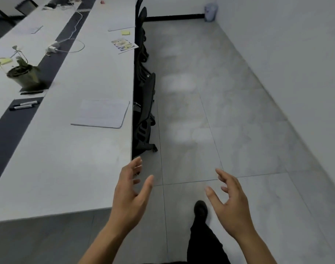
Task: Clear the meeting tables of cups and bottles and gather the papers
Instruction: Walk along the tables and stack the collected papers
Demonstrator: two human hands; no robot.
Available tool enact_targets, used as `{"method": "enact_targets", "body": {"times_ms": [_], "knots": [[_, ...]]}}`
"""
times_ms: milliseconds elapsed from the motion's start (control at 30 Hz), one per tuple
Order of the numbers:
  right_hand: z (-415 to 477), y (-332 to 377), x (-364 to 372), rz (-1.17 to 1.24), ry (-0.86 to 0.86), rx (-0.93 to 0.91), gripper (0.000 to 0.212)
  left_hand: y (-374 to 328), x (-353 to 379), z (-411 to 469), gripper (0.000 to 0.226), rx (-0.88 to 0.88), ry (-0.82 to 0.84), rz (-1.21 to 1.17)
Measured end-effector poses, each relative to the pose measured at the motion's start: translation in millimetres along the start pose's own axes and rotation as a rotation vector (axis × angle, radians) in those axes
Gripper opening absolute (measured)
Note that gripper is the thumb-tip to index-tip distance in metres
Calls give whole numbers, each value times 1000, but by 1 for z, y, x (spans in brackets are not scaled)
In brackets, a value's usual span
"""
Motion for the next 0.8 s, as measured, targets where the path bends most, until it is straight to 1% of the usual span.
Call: {"method": "enact_targets", "body": {"times_ms": [100, 200, 300, 433, 533, 633, 700, 800], "knots": [[82, -10, 48, -24, 94, -21, 57, 20, 41, 60, 54, -64, -46, 48], [171, -1, 94, -46, 238, -42, 63, 34, 71, 111, 56, -177, -117, 101], [253, 42, 136, -55, 394, -115, 67, 26, 83, 159, 61, -279, -219, 116], [352, 117, 204, -88, 547, -317, 68, 19, 84, 231, 64, -339, -396, 126], [397, 156, 263, -112, 636, -432, 68, 33, 79, 268, 65, -421, -505, 116], [426, 175, 327, -137, 715, -487, 68, 64, 77, 305, 66, -528, -573, 94], [438, 178, 371, -183, 780, -483, 70, 95, 78, 331, 67, -609, -579, 76], [444, 179, 429, -292, 892, -466, 77, 141, 74, 370, 73, -730, -541, 61]]}}
Point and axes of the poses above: each hand's wrist, its own z-axis towards the middle knuckle, its own x-axis out of the palm, y = z × x, the point moved 2 cm from there along z, towards the middle knuckle, and after that the axes turned 14 degrees about -y, right-handed, at the moved point
